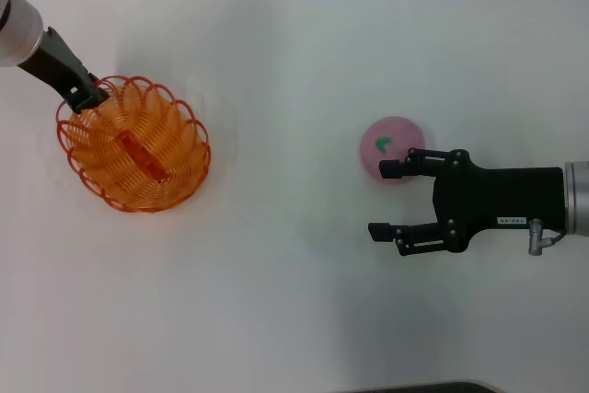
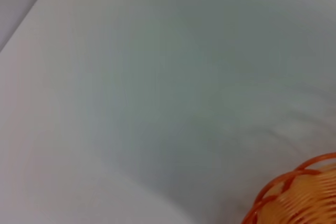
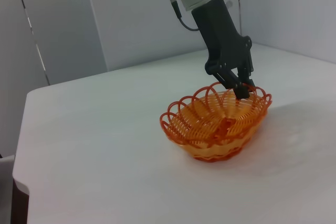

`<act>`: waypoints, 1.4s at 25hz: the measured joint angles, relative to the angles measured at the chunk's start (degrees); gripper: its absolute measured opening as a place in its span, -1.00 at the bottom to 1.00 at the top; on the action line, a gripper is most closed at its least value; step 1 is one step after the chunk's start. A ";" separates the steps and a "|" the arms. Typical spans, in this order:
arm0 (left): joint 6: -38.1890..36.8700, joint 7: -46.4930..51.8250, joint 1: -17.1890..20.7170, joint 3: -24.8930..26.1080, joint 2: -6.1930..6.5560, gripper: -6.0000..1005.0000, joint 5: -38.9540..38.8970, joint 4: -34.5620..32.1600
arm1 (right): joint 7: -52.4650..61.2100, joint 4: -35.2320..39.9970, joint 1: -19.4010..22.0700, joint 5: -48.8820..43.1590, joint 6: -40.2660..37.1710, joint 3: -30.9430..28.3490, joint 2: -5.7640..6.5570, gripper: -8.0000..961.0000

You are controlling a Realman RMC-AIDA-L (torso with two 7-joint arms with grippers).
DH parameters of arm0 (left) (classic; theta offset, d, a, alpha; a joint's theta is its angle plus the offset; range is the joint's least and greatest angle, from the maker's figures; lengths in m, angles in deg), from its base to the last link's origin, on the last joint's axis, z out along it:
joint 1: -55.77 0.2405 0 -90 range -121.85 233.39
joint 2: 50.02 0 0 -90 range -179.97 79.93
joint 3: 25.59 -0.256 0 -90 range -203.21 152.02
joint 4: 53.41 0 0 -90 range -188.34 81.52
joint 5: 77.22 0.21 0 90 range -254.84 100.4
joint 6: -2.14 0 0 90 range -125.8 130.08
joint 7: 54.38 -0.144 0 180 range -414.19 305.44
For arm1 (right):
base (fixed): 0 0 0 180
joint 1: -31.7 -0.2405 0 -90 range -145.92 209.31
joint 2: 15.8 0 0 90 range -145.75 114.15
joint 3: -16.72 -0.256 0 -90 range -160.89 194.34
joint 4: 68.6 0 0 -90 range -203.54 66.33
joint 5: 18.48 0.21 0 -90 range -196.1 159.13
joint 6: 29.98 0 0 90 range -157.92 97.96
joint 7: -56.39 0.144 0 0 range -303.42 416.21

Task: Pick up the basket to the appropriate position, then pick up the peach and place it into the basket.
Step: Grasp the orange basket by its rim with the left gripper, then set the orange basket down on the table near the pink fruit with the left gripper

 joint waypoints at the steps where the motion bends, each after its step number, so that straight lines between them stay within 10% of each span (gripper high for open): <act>1: -0.01 0.05 -0.05 -0.03 0.00 -0.66 0.00 0.00 | 0.00 -0.01 0.00 0.00 0.00 0.00 0.00 0.78; 12: -2.53 4.43 -1.46 0.47 0.74 -0.71 0.00 -0.05 | 0.00 -0.04 -0.07 0.00 0.00 0.00 0.00 0.77; 35: -14.32 19.28 -7.44 10.08 6.63 -0.85 -0.08 5.79 | 0.00 -0.31 -0.43 0.00 0.14 0.00 0.00 0.74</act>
